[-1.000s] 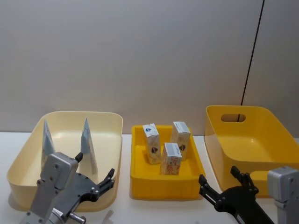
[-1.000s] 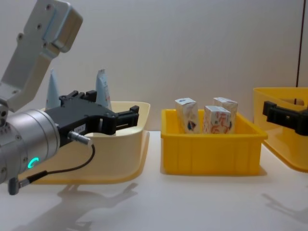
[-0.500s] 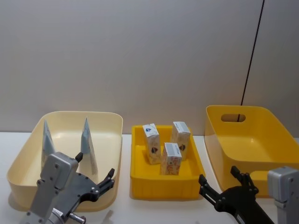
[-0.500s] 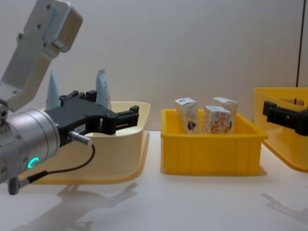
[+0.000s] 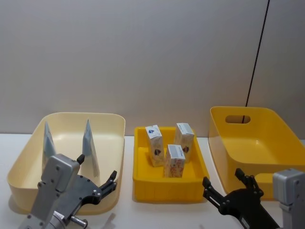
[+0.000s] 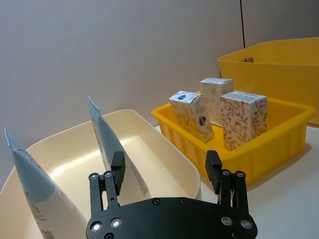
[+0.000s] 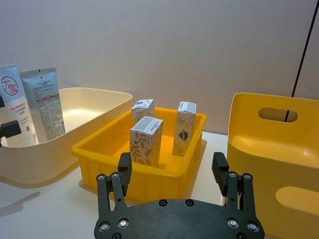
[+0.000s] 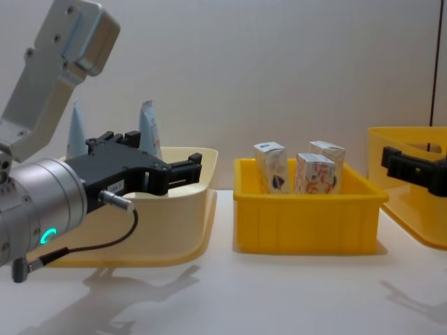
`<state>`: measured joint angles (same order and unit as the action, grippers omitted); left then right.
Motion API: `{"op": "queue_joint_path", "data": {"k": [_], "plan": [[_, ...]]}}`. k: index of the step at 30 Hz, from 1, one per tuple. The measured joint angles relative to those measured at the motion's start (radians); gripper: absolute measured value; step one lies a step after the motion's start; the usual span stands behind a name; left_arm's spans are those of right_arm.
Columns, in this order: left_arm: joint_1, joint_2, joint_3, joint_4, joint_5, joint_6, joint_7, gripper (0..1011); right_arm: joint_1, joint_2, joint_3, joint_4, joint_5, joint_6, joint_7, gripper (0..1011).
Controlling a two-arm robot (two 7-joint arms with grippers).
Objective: Bimanual collaborative sorting of washing and personal care products
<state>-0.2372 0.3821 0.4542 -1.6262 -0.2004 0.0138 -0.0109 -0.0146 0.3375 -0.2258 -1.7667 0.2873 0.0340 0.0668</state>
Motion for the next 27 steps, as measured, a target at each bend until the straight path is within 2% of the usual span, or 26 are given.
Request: {"op": "queue_joint_path", "data": {"k": [14,27], "plan": [[0.000,-0.003,-0.007,0.000,-0.003,0.007,0.000,1003,0.000,0.000,0.000,0.000,0.000,0.000,0.000,1003],[-0.046,-0.041,-0.052,0.031,-0.044,0.078,0.013,1003,0.000,0.000,0.000,0.000,0.000,0.000,0.000,1003]]}}
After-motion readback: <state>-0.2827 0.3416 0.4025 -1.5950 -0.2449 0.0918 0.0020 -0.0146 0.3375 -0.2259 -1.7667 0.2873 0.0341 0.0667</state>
